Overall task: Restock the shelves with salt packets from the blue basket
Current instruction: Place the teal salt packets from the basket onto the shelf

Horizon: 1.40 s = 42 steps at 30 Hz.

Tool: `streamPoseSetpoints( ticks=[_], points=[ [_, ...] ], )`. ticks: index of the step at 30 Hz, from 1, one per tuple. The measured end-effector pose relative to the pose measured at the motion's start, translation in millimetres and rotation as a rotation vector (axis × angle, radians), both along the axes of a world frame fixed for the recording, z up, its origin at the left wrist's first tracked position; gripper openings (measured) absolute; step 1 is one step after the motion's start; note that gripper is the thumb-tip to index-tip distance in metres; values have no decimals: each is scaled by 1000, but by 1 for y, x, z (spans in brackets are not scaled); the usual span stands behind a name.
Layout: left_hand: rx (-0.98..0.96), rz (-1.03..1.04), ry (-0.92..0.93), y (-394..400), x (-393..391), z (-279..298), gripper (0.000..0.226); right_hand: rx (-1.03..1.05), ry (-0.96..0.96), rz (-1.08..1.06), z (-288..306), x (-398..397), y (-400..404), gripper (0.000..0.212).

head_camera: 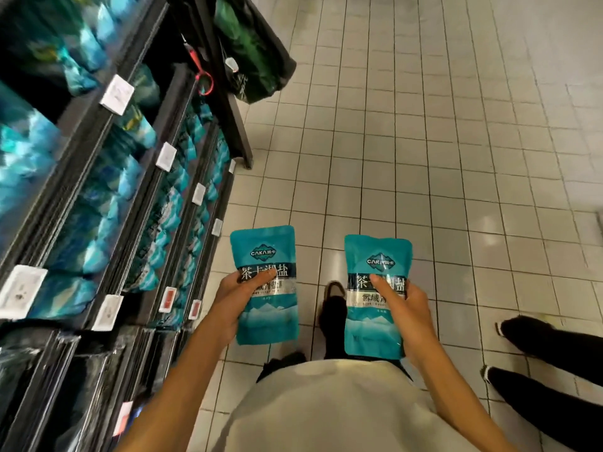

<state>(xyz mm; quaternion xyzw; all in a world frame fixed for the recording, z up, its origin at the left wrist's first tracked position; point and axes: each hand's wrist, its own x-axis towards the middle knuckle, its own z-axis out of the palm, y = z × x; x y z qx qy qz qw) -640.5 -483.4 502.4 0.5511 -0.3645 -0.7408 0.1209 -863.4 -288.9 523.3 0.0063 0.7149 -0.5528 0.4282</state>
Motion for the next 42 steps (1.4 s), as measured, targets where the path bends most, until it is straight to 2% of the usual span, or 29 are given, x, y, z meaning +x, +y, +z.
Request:
streamPoseSetpoints(
  ticks=[4,9,12,16,21,26,30,34,36,38,42],
  points=[
    [-21,57,-15,-58,-58,-4,63,-6,16,82,-9,-70,-79,31],
    [-10,170,-10,-121,-124,8,45,-11,22,196,-2,-149,-172,34],
    [-36,231,-38,-158,-155,18,60,-17,18,269,5,-184,-225,36],
    [-69,303,-44,-208,-180,28,67,-35,-3,324,13,-213,-297,31],
    [-116,397,-53,-284,-194,30,72,-71,3,451,21,-229,-399,36],
    [-172,464,-22,-376,-201,39,67,-152,70,595,40,-232,-514,56],
    [-227,536,14,-441,-201,72,73,-241,124,675,70,-228,-602,52],
    [-364,638,46,-494,-201,125,51,-353,152,809,107,-220,-686,16],
    [-460,655,11,-514,-197,154,46,-428,171,895,131,-215,-726,23],
    [-531,713,-41,-532,-192,182,51,-525,150,1003,157,-206,-765,29],
    [-683,830,-73,-564,-184,232,46,-751,136,1174,205,-186,-843,20]
  ],
)
